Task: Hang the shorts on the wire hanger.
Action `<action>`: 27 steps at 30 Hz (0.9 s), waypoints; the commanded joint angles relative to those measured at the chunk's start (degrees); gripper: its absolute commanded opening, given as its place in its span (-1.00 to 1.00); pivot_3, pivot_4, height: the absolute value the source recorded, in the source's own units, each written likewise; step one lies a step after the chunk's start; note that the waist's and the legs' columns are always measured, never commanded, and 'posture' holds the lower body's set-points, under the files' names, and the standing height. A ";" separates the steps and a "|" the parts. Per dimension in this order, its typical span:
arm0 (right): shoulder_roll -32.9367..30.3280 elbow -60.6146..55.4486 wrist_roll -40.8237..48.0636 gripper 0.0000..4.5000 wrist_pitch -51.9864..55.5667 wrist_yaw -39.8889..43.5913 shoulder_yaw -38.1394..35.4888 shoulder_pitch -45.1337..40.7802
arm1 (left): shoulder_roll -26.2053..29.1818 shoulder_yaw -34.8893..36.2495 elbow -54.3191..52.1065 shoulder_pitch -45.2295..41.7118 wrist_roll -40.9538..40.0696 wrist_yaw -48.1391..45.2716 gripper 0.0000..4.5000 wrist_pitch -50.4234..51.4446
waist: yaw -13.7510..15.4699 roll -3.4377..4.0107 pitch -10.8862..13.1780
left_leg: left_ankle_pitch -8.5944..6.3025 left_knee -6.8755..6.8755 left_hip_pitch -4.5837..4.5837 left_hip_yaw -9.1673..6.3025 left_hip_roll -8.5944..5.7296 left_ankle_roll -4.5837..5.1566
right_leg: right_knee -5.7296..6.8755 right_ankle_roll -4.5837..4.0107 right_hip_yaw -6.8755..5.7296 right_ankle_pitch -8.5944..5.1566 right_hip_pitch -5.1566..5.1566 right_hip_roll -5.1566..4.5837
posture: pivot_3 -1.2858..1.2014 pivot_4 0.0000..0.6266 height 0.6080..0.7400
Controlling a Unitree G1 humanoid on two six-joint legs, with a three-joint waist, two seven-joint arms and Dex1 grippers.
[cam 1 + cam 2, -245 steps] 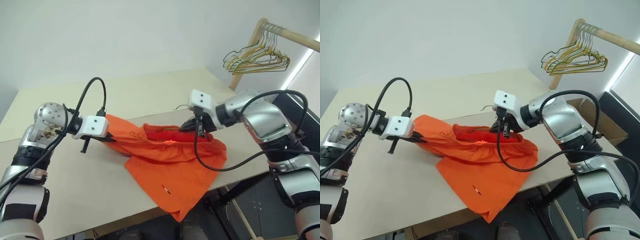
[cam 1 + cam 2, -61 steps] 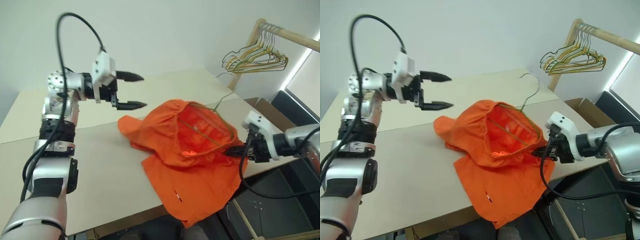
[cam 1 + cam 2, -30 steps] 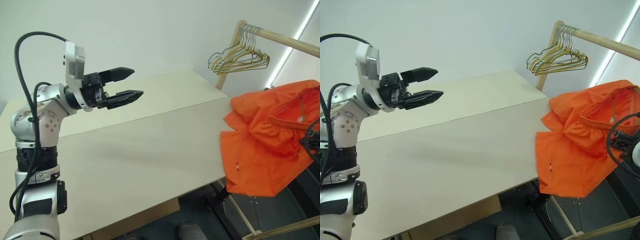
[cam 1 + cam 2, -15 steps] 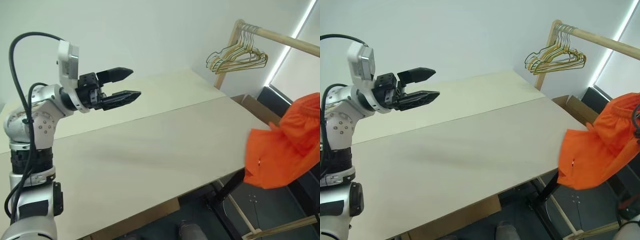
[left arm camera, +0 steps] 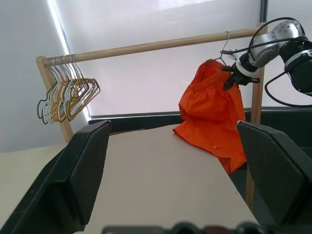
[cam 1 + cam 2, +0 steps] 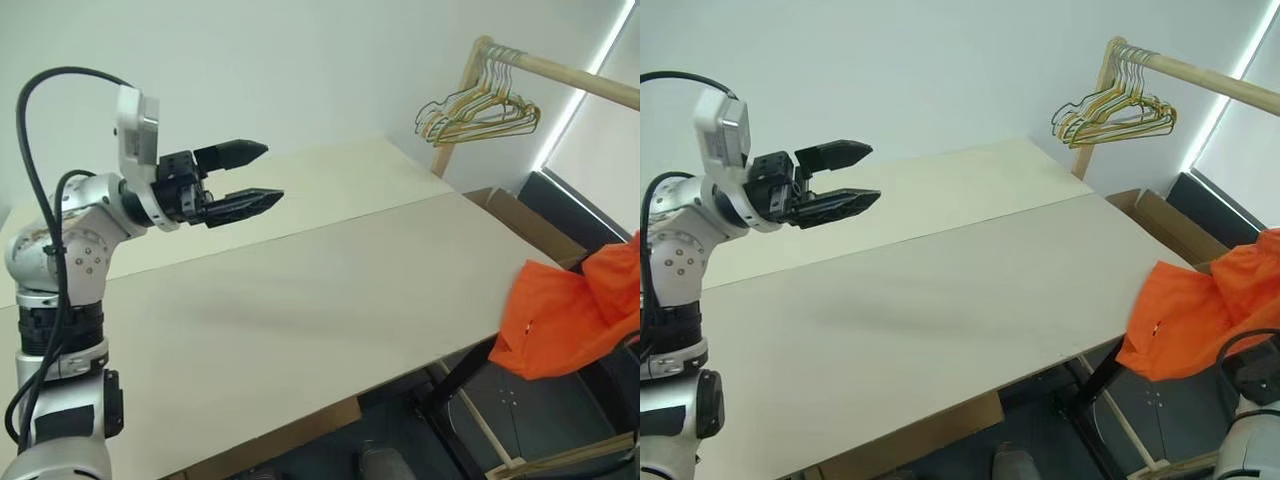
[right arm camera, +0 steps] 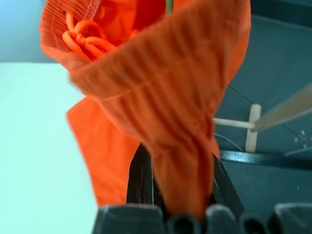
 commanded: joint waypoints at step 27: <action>12.07 -32.69 -27.42 0.99 -20.67 0.75 18.96 2.67 | 1.21 0.17 -1.69 -0.73 -0.93 0.84 1.00 -0.83 | -0.34 0.51 -0.02 | 0.07 -0.15 0.51 0.18 0.00 -0.14 | 0.04 0.05 0.17 -0.03 0.01 0.08 | -0.08 -1.00 1.00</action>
